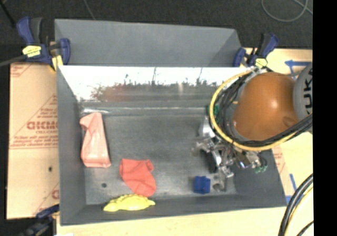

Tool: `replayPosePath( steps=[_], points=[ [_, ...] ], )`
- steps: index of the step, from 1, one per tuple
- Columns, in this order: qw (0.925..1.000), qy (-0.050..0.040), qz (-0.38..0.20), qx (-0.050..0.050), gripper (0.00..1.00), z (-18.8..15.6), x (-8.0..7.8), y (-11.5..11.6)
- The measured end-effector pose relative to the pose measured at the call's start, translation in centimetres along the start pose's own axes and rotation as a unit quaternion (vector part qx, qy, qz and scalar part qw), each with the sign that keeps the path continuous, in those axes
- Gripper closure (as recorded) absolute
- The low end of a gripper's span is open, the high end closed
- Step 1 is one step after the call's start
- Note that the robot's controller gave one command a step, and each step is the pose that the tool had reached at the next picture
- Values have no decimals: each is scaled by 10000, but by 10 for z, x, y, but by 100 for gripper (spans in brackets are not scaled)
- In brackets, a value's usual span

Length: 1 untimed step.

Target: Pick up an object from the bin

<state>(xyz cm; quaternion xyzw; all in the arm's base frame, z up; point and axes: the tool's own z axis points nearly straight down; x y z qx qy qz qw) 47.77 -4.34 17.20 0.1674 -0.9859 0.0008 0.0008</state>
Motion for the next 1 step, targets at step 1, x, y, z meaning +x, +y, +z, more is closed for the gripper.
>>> replayPosePath(
  steps=[1],
  points=[
    [9952,-34,-982,14,0,31,-9,2]
  ],
)
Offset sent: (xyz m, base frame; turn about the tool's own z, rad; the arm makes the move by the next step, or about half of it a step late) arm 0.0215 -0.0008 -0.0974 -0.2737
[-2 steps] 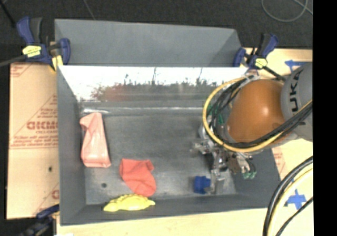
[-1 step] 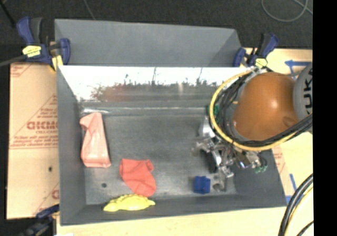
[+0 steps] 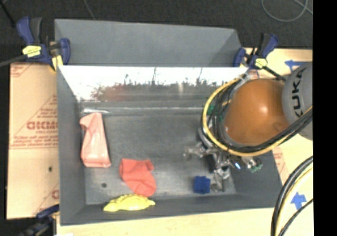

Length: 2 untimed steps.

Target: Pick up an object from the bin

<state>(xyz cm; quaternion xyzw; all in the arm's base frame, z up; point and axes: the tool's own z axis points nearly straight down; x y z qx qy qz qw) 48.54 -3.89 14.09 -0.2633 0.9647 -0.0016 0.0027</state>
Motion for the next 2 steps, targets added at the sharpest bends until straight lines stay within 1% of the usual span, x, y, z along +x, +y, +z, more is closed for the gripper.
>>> replayPosePath(
  steps=[1,2],
  points=[
    [9999,26,168,-14,0,37,-5,-6],
    [9978,-15,-662,14,100,67,10,2]
  ],
)
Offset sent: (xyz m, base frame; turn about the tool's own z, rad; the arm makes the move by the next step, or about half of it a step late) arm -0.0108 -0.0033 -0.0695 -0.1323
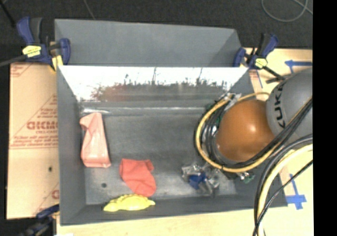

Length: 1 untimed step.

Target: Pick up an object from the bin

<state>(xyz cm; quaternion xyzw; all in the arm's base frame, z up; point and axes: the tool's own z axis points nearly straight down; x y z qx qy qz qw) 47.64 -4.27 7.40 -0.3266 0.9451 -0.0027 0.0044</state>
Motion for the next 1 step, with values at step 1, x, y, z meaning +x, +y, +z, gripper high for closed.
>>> replayPosePath(
  steps=[1],
  points=[
    [10000,-1,-10,2,100,0,0,0]
  ],
)
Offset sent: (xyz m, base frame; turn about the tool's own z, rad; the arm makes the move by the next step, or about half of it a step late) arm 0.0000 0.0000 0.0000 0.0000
